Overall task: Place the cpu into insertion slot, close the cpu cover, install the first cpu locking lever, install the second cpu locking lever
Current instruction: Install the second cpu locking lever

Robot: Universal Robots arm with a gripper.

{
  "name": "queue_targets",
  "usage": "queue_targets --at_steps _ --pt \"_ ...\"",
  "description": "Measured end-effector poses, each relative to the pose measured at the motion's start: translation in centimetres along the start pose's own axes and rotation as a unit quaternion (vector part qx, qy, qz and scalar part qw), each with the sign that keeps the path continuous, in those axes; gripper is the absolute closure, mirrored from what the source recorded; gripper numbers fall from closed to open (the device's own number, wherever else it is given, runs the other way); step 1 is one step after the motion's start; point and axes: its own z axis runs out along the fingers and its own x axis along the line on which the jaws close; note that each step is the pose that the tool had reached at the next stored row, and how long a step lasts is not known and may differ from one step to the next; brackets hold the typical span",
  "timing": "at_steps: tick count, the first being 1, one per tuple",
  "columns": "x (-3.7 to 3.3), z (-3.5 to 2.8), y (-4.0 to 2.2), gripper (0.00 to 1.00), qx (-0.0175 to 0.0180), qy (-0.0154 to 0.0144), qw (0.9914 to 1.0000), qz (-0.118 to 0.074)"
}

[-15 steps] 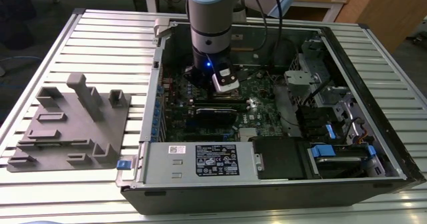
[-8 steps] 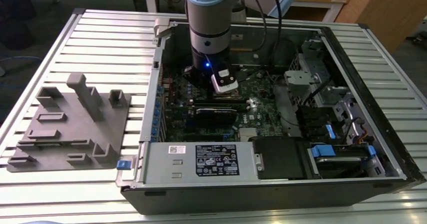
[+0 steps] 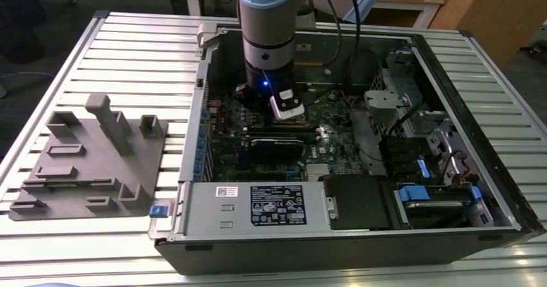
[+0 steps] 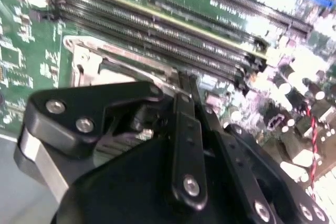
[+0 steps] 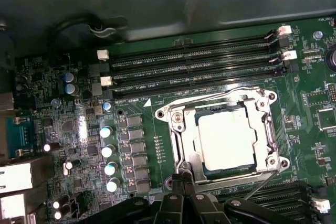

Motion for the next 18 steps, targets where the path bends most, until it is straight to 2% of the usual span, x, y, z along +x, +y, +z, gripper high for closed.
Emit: queue_targets --at_steps 3,13,18 --pt "-0.02 -0.4 0.03 0.89 0.0001 0.0 1.0 0.0" --pt "-0.18 -3.33 0.32 0.89 0.0001 0.0001 1.0 0.0" --pt "-0.24 -4.39 0.43 0.89 0.0001 0.0 1.0 0.0"
